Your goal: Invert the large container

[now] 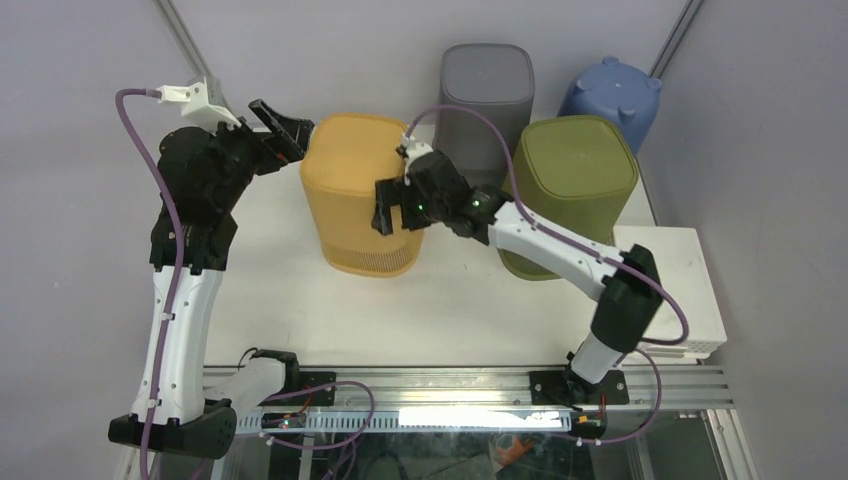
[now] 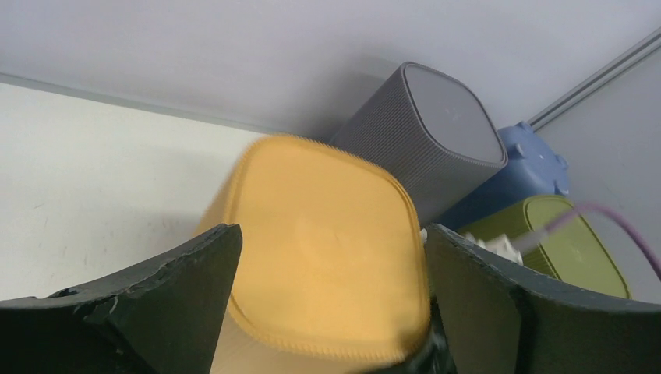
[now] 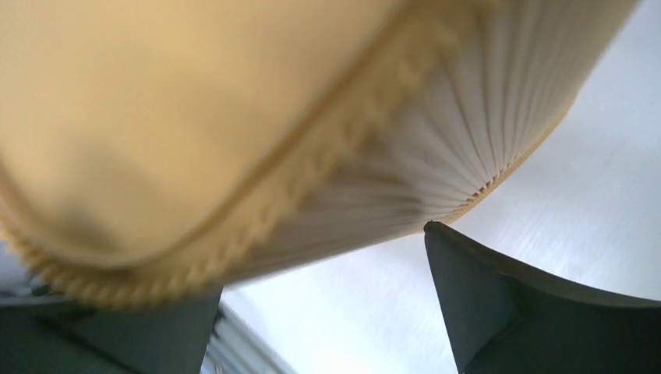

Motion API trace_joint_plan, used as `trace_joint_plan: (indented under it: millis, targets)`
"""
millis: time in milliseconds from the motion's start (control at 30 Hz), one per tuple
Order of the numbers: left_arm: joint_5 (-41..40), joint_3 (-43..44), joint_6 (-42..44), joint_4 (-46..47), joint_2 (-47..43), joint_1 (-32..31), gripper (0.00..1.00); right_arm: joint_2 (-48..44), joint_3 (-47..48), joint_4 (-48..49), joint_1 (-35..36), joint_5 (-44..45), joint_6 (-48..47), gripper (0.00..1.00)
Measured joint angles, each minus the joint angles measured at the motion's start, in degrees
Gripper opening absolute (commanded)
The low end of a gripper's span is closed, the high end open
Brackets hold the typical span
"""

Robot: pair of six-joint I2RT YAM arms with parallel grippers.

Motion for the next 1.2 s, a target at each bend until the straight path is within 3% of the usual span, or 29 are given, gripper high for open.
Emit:
trace_joint_plan:
  millis: [100,200,433,700,900,1200]
  targets:
    - [0.17,0.0,-0.13,-0.02,-0.07,0.0,0.99,6.64,8.87,-0.02,-2.99,0.37,0.96,0.99]
    - [0.22,0.0,-0.15,-0.04,-0.63,0.0,0.99,7.17,10.03,-0.81,-4.22,0.39,1.09,0.99]
    - [1.05,-0.11,-0.44,0.55,-2.16,0.0,0.99,-2.49,1.46,-3.37,-3.34,1.25,1.05,0.99]
    - [3.37,-6.69,-0.72,2.95,-2.67,-0.02,0.99,-15.47,-3.21,-11.37,-3.3,16.06,2.84,0.99]
    - [8.72,-8.52,-0.68,2.93,-2.6,-0.02,0.99,-17.07,-4.76,-15.21,-3.34,24.52,2.54,0.99]
    - [15.69,-10.54,2.8,4.72,-2.95,-0.02,0.99,-17.51,-7.34,-15.54,-3.34,26.32,1.9,0.99]
